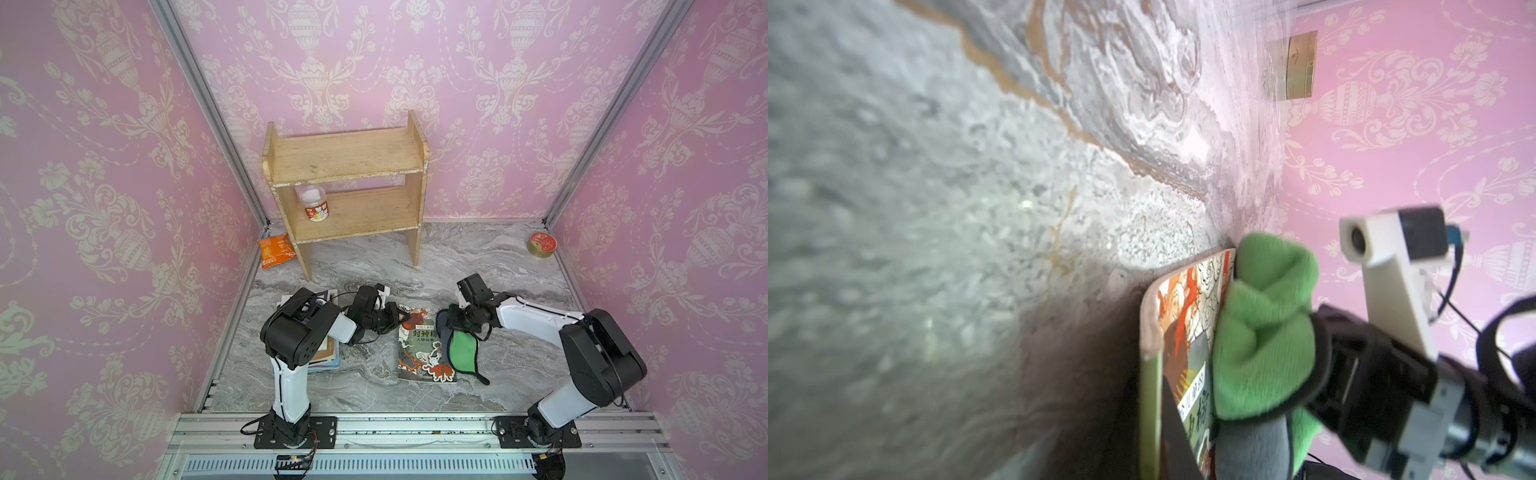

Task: Wipe the cover of the book
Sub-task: Wipe the dirt from the cover of the book.

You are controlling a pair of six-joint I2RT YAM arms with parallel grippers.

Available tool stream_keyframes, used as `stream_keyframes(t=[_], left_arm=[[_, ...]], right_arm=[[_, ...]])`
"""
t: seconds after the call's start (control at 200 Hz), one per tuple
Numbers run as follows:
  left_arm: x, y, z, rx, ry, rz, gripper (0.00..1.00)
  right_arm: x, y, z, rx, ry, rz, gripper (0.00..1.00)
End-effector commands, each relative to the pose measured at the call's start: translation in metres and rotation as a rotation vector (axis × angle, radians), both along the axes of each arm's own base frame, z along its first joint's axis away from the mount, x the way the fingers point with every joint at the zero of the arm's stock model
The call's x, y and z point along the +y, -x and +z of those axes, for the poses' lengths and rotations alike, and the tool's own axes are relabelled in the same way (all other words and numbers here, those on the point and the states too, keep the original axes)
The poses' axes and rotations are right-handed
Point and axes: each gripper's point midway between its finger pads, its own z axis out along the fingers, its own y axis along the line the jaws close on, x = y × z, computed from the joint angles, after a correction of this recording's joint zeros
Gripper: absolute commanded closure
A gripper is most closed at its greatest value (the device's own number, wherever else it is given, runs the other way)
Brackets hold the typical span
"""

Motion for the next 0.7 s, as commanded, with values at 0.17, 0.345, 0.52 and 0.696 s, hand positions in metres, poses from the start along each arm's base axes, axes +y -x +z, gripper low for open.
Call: stream_keyframes(t=[0.17,0.345,0.52,0.696], left_arm=[[0.018,-0.042,0.000,-0.024,-0.035,0.115,1.00],[0.014,-0.061,0.008,-0.042,-0.003,0.107,1.00],[0.002,-0.060,0.017,-0.049,0.014,0.018,1.00],[-0.002,-0.045,0.016,-0.028,0.015,-0.047,1.00]], right_arm=[[-0.054,0.151,-0.041,0.250,0.368,0.006,1.00],[-0.053,0.170,-0.032,0.237,0.355,0.038,1.00],[-0.037,0.108,0.034,0.020,0.291,0.028,1.00],[-0.001,0.053,0.044,-0.031,0.147,0.018,1.00]])
